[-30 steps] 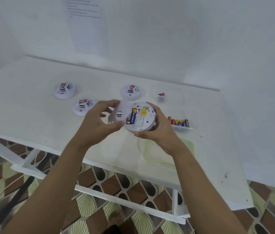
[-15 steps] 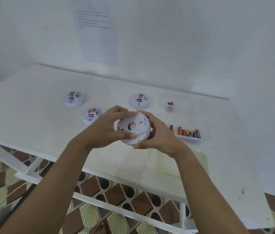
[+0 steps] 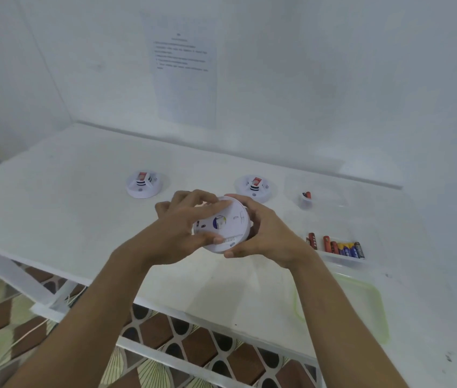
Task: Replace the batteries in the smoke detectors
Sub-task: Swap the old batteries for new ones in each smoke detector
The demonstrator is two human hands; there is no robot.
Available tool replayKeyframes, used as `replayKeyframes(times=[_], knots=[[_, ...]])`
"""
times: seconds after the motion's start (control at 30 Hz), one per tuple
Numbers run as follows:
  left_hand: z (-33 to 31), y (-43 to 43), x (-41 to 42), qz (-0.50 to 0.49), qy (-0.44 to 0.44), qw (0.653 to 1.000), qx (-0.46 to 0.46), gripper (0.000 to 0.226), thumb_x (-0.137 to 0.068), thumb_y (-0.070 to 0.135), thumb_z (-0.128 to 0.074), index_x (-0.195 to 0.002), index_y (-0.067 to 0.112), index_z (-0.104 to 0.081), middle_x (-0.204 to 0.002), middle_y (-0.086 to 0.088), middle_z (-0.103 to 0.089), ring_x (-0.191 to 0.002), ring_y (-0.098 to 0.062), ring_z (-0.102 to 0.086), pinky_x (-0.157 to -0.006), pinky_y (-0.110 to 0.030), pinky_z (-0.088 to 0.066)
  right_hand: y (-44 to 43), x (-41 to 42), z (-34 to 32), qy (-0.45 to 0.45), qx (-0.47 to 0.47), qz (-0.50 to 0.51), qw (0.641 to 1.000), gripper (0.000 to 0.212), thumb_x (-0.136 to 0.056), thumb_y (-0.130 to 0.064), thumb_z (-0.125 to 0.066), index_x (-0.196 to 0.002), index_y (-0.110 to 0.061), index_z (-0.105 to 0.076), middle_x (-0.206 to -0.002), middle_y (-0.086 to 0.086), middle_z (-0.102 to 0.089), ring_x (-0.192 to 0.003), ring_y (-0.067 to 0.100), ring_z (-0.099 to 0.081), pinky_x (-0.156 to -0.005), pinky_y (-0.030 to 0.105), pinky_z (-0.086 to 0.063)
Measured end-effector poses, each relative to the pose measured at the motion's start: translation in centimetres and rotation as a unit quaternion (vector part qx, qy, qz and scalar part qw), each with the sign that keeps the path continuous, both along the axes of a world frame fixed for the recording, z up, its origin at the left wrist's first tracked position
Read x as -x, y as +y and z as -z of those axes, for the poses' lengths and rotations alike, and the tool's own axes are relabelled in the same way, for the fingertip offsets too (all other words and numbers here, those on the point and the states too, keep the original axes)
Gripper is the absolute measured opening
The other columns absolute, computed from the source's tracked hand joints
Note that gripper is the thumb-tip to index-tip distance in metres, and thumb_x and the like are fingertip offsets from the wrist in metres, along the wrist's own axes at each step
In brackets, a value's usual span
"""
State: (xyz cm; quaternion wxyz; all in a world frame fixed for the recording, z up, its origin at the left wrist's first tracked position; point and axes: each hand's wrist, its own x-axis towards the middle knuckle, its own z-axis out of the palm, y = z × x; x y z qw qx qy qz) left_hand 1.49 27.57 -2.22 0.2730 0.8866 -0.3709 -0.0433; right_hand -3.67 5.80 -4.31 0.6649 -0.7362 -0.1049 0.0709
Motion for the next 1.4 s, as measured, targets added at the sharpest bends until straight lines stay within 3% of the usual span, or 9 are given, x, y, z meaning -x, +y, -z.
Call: replayKeyframes(times=[0.2, 0.3, 0.4, 0.57, 0.63, 0.77, 0.83, 0.97, 1.4], knots=[[0.0, 2.1, -1.3, 0.023, 0.041, 0.999, 0.018, 0.061, -0.075, 0.070, -0.060, -0.133, 0.063, -0.040, -0.130, 0.039, -0.037, -0.127, 0.006, -0.030, -0.106, -0.027, -0.030, 0.8, -1.7, 0.6, 0.045, -0.053, -0.048, 0.996, 0.084, -0.071, 0.012, -0.081, -0.142, -0.020, -0.050, -0.133, 0.011, -0.063, -0.122, 0.030, -0.062, -0.092, 0.048, -0.058], [0.7, 3.1, -1.4, 0.027, 0.093, 0.989, 0.114, 0.076, -0.064, 0.057, -0.083, -0.132, 0.058, -0.049, -0.138, 0.041, -0.041, -0.132, 0.011, -0.036, -0.103, -0.010, -0.034, 1.4, -2.2, 0.6, 0.082, -0.109, -0.020, 0.990, 0.066, -0.077, 0.000, -0.078, -0.137, -0.012, -0.054, -0.114, 0.008, -0.071, -0.088, 0.026, -0.071, -0.067, 0.027, -0.057], [2.1, 3.5, -1.9, -0.013, 0.034, 0.985, 0.171, 0.059, -0.070, 0.040, -0.081, -0.124, 0.050, -0.058, -0.127, 0.041, -0.053, -0.128, 0.011, -0.043, -0.103, -0.010, -0.038, 2.5, -2.7, 0.7, 0.103, -0.095, 0.023, 0.990, 0.048, -0.085, -0.026, -0.071, -0.129, -0.012, -0.060, -0.097, 0.000, -0.071, -0.062, 0.017, -0.064, -0.051, 0.019, -0.043], [2.8, 3.2, -2.4, -0.125, 0.094, 0.953, 0.261, 0.028, -0.088, 0.039, -0.065, -0.117, 0.042, -0.063, -0.106, 0.034, -0.067, -0.104, 0.010, -0.060, -0.085, -0.005, -0.041, 4.2, -3.3, 0.8, 0.092, 0.006, 0.085, 0.992, 0.049, -0.094, -0.068, -0.048, -0.129, -0.038, -0.063, -0.119, -0.013, -0.068, -0.096, 0.010, -0.063, -0.083, 0.027, -0.042], [2.6, 2.9, -2.5, -0.160, 0.140, 0.915, 0.343, 0.034, -0.091, 0.042, -0.056, -0.123, 0.030, -0.063, -0.104, 0.021, -0.071, -0.099, 0.003, -0.066, -0.080, -0.015, -0.051, 4.7, -3.5, 0.6, 0.056, 0.045, 0.098, 0.993, 0.042, -0.102, -0.057, -0.043, -0.139, -0.043, -0.054, -0.127, -0.016, -0.066, -0.114, 0.007, -0.063, -0.092, 0.028, -0.044], [2.6, 2.3, -2.7, -0.206, 0.218, 0.841, 0.451, 0.038, -0.101, 0.041, -0.039, -0.137, 0.033, -0.047, -0.123, 0.019, -0.057, -0.098, 0.004, -0.066, -0.062, -0.027, -0.058, 5.8, -3.8, 0.0, 0.013, 0.030, 0.131, 0.991, 0.046, -0.102, -0.032, -0.058, -0.145, -0.041, -0.047, -0.109, -0.007, -0.070, -0.092, 0.001, -0.067, -0.078, 0.018, -0.048], [2.5, 2.4, -2.7, -0.173, 0.274, 0.826, 0.462, 0.046, -0.099, 0.044, -0.039, -0.144, 0.033, -0.039, -0.129, 0.013, -0.056, -0.097, -0.012, -0.071, -0.064, -0.040, -0.060, 6.2, -4.0, -0.1, -0.003, 0.019, 0.155, 0.988, 0.044, -0.100, -0.033, -0.060, -0.142, -0.041, -0.050, -0.105, -0.005, -0.071, -0.088, 0.001, -0.066, -0.078, 0.017, -0.048], [2.3, 2.5, -2.9, -0.109, 0.294, 0.863, 0.397, 0.079, -0.090, 0.020, -0.069, -0.150, 0.041, -0.024, -0.124, 0.005, -0.063, -0.080, -0.038, -0.071, -0.071, -0.048, -0.060, 6.3, -4.2, -0.3, -0.009, 0.002, 0.187, 0.982, 0.035, -0.100, -0.036, -0.060, -0.134, -0.042, -0.057, -0.109, -0.005, -0.074, -0.088, 0.000, -0.067, -0.077, 0.018, -0.046], [2.4, 2.2, -4.0, -0.098, 0.285, 0.866, 0.400, 0.078, -0.088, 0.009, -0.070, -0.148, 0.034, -0.028, -0.115, 0.010, -0.066, -0.083, -0.037, -0.070, -0.068, -0.043, -0.060, 6.3, -4.9, -0.4, -0.021, -0.004, 0.195, 0.981, 0.037, -0.100, -0.032, -0.060, -0.136, -0.037, -0.057, -0.111, -0.001, -0.074, -0.087, 0.001, -0.067, -0.073, 0.012, -0.049]])
